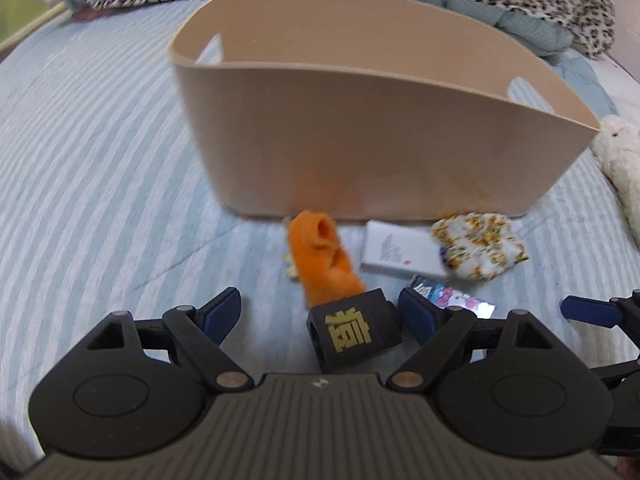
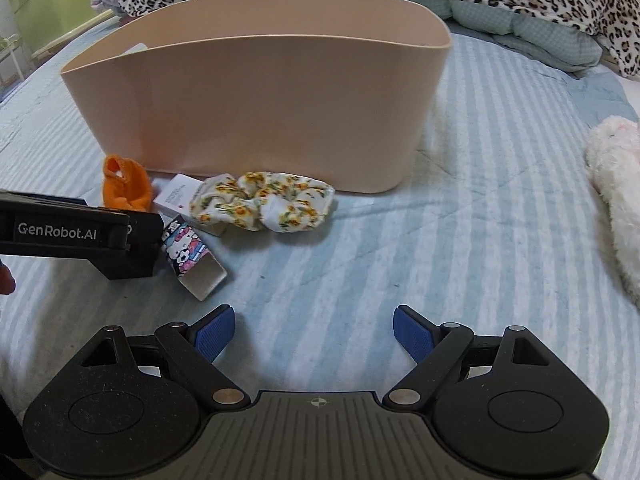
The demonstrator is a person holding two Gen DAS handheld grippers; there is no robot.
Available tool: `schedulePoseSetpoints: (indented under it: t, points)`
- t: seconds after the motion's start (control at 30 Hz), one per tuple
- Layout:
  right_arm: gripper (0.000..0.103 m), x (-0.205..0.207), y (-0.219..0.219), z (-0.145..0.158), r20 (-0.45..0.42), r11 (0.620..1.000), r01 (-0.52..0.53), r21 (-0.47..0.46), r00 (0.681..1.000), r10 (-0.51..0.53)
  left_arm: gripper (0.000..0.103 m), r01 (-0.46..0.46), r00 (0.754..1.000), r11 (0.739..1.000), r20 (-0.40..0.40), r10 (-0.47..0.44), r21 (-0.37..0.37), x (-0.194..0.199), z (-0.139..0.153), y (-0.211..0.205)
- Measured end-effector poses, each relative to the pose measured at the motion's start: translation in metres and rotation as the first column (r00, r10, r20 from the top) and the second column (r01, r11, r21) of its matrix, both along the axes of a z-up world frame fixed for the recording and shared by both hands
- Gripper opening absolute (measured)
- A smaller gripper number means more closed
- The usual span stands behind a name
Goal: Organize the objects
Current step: 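Grasp the black box with the left tool while the right grasps the Hello Kitty box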
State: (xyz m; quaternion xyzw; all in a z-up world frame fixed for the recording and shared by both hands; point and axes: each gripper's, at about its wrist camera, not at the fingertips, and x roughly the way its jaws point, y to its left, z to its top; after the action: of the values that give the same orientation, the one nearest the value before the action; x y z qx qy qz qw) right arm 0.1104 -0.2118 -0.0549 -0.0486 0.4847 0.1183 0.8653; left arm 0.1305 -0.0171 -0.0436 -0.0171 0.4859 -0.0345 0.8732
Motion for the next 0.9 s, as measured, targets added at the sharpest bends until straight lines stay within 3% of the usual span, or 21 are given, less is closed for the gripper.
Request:
schedulePoseSetpoints:
  t: [0.13,0.43,0.6,0.67,0.73,0.8,0.9]
  points:
    - [0.088,0.0,0.014,0.003,0.003,0.999,-0.034,0.008,0.999,0.034,0.086,-0.002,0.999,1.0,-0.036,0.003,0.026,-0.001,-0.007,0.003]
    - [0.088,0.003,0.035,0.0,0.001,0.996,-0.087,0.032,0.996,0.087,0.086,0.004,1.0,1.0,-0.025,-0.004,0.027,-0.005,-0.014,0.011]
    - [0.085,0.005,0.045,0.0,0.0,0.993,-0.111,0.047,0.994,0.112,0.076,0.016,0.999,1.0,-0.029,-0.015,0.018,-0.005,-0.017,0.018]
    - [0.081,0.005,0.049,-0.002,0.005,0.992,-0.123,0.037,0.992,0.123,0.072,0.013,1.0,1.0,-0.023,-0.012,0.024,-0.005,-0.018,0.018]
    - [0.079,0.008,0.05,-0.004,0.009,0.991,-0.129,0.029,0.992,0.129,0.06,0.013,1.0,1.0,-0.016,-0.013,0.02,-0.006,-0.018,0.019]
    - [0.068,0.005,0.054,-0.006,0.027,0.99,-0.141,0.023,0.99,0.141,0.047,0.028,1.0,0.999,-0.009,-0.028,0.021,-0.007,-0.017,0.016]
    - [0.046,0.003,0.058,-0.005,0.053,0.987,-0.163,0.018,0.985,0.161,0.046,0.039,0.999,0.999,-0.004,-0.039,0.034,-0.011,-0.016,0.013]
